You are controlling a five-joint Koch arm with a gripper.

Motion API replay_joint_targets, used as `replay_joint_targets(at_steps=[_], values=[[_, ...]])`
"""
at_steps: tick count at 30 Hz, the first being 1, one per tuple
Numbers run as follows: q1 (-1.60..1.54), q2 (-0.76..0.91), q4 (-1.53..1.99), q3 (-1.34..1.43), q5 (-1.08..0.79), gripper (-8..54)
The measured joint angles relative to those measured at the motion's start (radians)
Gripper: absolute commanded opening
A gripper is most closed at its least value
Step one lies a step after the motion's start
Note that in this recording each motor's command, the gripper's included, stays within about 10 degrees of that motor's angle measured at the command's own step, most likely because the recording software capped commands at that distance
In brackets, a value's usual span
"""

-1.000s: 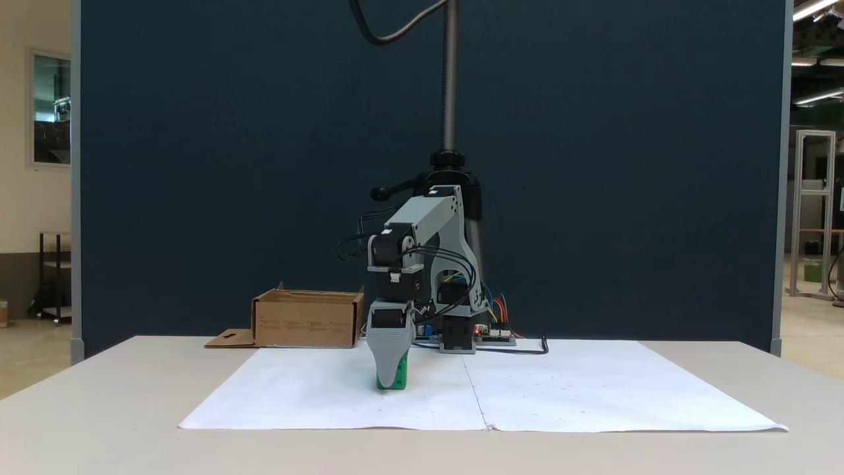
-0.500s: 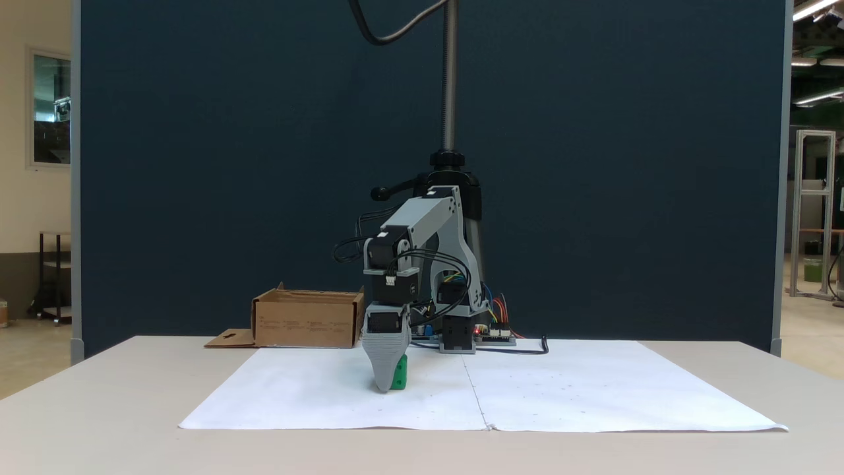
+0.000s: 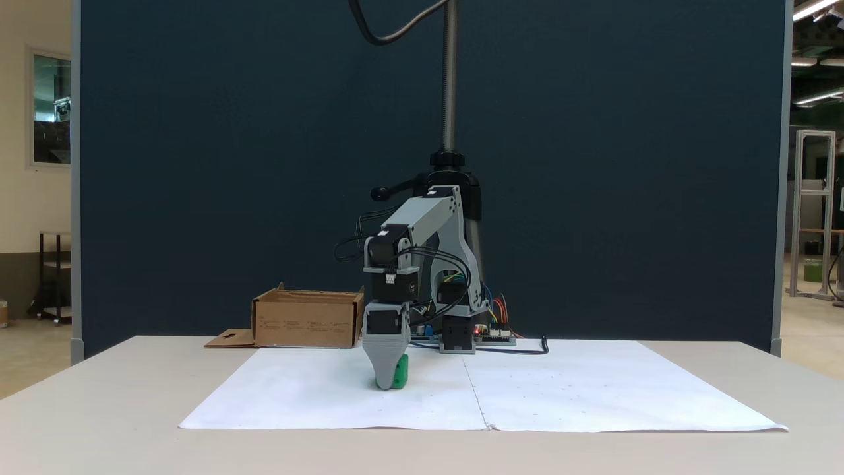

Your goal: Grasp a green dice and put it in the bin.

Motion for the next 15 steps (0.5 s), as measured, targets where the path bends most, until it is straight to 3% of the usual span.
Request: replay_joint_targets(at_steps=[12, 15], values=[[0.270, 0.437, -0.054, -0.084, 0.037, 11.7], [0.436, 0.453, -0.054, -0.164, 0.037, 11.7]])
